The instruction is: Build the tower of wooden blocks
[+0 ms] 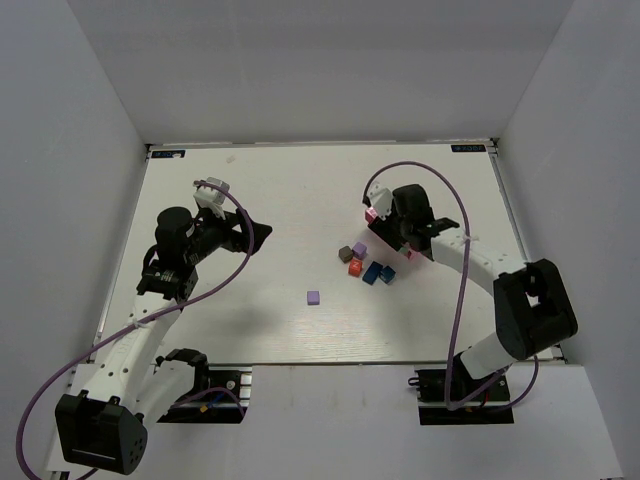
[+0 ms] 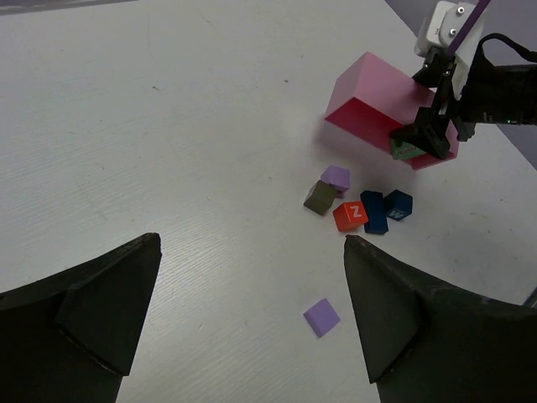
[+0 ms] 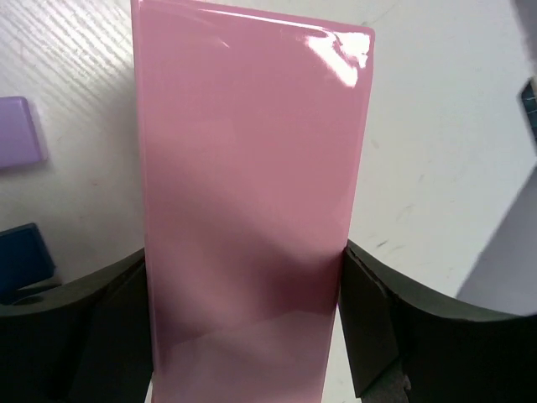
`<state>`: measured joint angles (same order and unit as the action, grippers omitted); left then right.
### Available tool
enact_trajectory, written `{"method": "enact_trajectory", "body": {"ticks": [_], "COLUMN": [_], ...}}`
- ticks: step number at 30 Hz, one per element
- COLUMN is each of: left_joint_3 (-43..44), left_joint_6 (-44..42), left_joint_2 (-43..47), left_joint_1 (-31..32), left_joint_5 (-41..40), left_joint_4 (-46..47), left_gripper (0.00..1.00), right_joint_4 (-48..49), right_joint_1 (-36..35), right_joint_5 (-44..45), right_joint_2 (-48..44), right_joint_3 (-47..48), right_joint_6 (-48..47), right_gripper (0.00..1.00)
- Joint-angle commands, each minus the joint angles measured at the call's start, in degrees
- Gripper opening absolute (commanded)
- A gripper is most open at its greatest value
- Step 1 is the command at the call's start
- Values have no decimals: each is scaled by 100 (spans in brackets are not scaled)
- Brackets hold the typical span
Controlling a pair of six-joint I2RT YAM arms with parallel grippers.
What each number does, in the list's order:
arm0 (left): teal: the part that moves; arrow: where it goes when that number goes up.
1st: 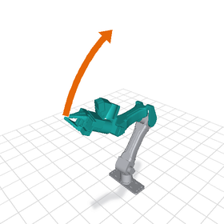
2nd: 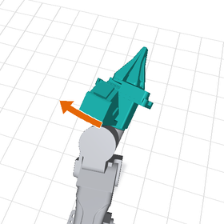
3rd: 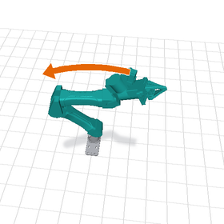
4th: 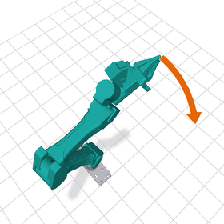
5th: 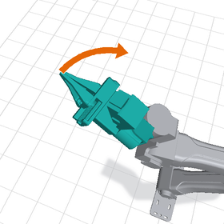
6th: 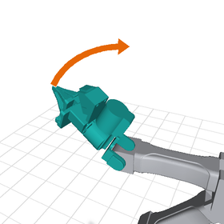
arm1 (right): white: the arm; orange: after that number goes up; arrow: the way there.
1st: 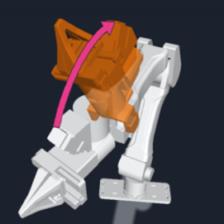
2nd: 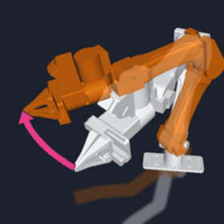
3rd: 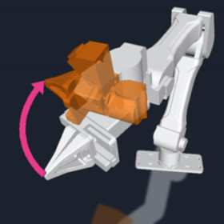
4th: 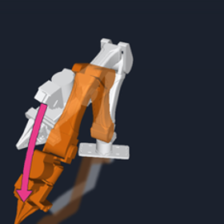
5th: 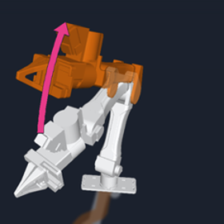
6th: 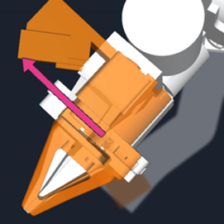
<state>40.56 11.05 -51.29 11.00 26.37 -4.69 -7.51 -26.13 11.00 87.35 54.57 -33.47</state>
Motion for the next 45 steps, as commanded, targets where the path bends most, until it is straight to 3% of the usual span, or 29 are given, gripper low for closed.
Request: {"method": "enact_trajectory", "body": {"ticks": [1, 7, 9, 14, 20, 27, 31, 40, 45], "left_joint_3": [40, 40, 40, 40, 40, 40, 40, 40, -13], "left_joint_6": [-33, -33, -33, -33, -33, -33, 20, 187, 240], "left_joint_2": [84, 84, 84, 84, 84, 84, 84, -22, 31], "left_joint_1": [16, 16, 16, 16, 16, 16, 16, 68, 68], "left_joint_5": [44, 44, 44, 44, 44, 96, 227, 553, 615], "left_joint_4": [56, 56, 56, 56, 56, 56, 161, 267, 267], "left_gripper": [100, 100, 100, 100, 100, 100, 100, 100, 100], "right_joint_4": [970, 2576, 2710, 2026, 1060, 41, -716, -1762, -1973], "right_joint_1": [-208, -735, -814, -780, -227, 942, 1845, 2963, 3237], "right_joint_5": [761, 1922, 2159, 1906, 1405, -36, -1911, -4323, -5292], "right_joint_2": [-350, -570, -588, -474, -377, -79, 429, 1924, 2778], "right_joint_3": [-262, -1148, -1203, -773, 19, 939, 1442, 2935, 3402], "right_joint_6": [-396, -1204, -1363, -714, 252, 1122, 1667, 2196, 2512], "right_gripper": [17, 17, 17, 17, 17, 17, 16, 17, 17]}}
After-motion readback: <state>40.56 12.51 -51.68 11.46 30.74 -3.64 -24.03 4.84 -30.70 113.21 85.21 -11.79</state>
